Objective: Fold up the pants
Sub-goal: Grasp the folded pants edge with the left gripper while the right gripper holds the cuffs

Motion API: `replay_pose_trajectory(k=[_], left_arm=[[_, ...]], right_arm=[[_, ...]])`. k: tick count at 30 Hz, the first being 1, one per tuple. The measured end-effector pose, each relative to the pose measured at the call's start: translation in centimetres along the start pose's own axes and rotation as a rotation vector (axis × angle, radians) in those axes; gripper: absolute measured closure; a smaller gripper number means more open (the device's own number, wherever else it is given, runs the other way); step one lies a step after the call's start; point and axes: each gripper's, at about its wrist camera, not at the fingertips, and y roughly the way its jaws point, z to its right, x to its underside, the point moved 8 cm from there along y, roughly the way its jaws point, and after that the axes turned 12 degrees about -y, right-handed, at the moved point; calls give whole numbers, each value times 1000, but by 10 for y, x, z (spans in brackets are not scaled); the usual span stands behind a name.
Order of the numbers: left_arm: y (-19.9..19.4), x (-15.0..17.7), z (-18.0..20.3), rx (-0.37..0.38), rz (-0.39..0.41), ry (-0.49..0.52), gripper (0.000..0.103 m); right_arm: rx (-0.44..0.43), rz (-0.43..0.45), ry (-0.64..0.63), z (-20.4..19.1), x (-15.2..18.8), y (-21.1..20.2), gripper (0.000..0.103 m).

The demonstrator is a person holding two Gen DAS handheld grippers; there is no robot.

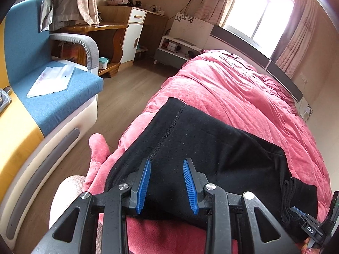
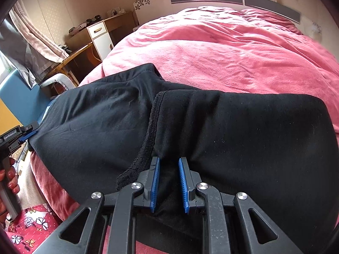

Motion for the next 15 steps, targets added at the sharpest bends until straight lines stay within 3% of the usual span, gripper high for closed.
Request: replay_pose_trajectory(k=[6, 15], left_arm=[[-6, -1, -12, -39, 12, -19, 68], [-20, 3, -22, 114, -39, -140, 68]], right_arm=[[-1, 4, 2, 0, 1, 0, 84], [-13, 12, 20, 3, 4, 1, 83]])
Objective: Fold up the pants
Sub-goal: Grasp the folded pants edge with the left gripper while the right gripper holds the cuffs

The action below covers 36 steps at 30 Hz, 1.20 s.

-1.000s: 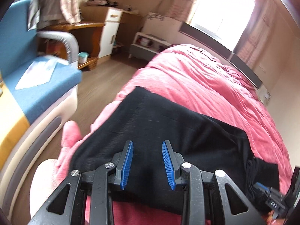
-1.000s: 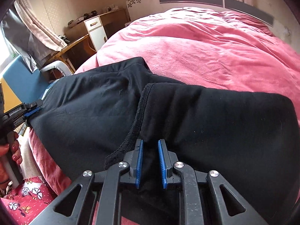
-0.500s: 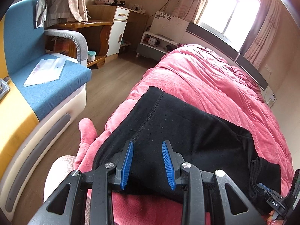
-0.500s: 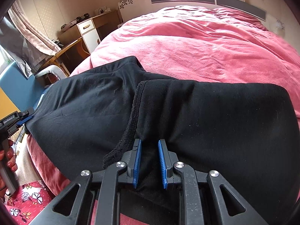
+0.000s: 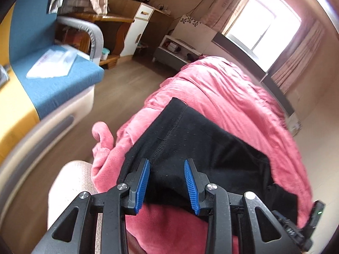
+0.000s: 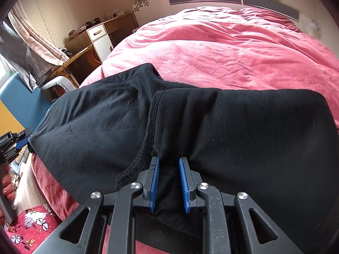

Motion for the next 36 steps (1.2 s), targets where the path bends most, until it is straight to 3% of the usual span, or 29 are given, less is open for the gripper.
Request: replay_pose_trajectory(k=[6, 10, 12, 18, 22, 25, 30, 36], left_arm=[[4, -6, -16, 8, -22, -116, 68], [-20, -14, -23, -33, 72, -127, 68], [-24, -8, -20, 6, 36, -153, 68], [6, 25, -4, 75, -189, -184, 68], [20, 35, -1, 72, -249, -191, 51], [27, 42, -6, 55, -294, -220, 49], [20, 42, -7, 67, -289, -261, 49], [37, 31, -8, 87, -255, -327, 49]], right_arm=[[-3, -1, 4, 0, 0, 0, 83], [-9, -2, 12, 0, 1, 0, 82], [-11, -2, 15, 0, 2, 0, 82], [-13, -2, 16, 1, 2, 0, 82], [-14, -2, 17, 0, 2, 0, 82], [-12, -1, 18, 0, 2, 1, 82], [-16, -1, 21, 0, 3, 0, 82], [-18, 0, 24, 1, 3, 1, 82]])
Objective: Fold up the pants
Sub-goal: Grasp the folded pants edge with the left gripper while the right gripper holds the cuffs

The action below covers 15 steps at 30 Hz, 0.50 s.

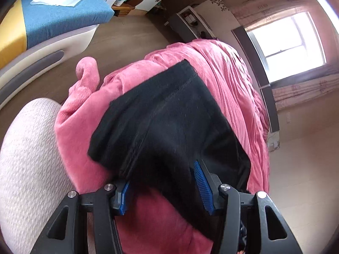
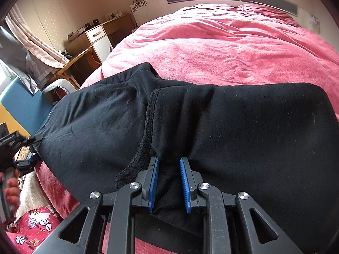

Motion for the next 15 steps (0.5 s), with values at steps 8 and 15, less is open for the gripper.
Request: replay_pose_trajectory(k=[8, 15], left_arm=[[0, -12, 30, 0, 121, 128, 83], [-26, -1, 87, 93, 214, 310, 86]], right_arm=[[-6, 1, 2, 0, 1, -2, 82], [-50, 28, 39, 7, 5, -19, 78]])
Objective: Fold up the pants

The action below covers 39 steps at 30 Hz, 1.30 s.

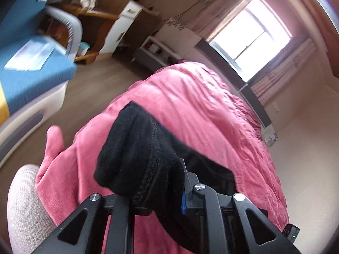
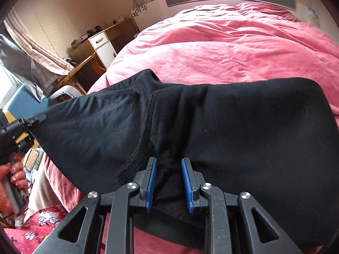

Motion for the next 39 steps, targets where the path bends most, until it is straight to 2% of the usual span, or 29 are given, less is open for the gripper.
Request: replay_pose_trajectory(k=[4, 8, 14, 19, 24, 31, 39], left_arm=[[-13, -2, 39, 78, 28, 77, 87], [-23, 4, 86, 165, 37, 180, 87], [-32, 22, 150, 290, 17, 330, 87], [-30, 44, 189, 363, -27, 428, 87], [-25, 74, 217, 436, -88, 500, 87], [-5, 123, 242, 485, -201, 608, 87], [14, 185, 254, 519, -316, 717, 87]], right_arm=[[-4, -30, 18, 4, 6, 2, 74], [-22, -24, 45, 8, 4, -3, 73], [20, -6, 52, 21, -2, -30, 68], [61, -14, 142, 51, 5, -59, 68], [135, -62, 213, 80, 26, -80, 68], [120, -73, 323, 103, 47, -103, 68], [106, -42, 374, 118, 48, -114, 68]])
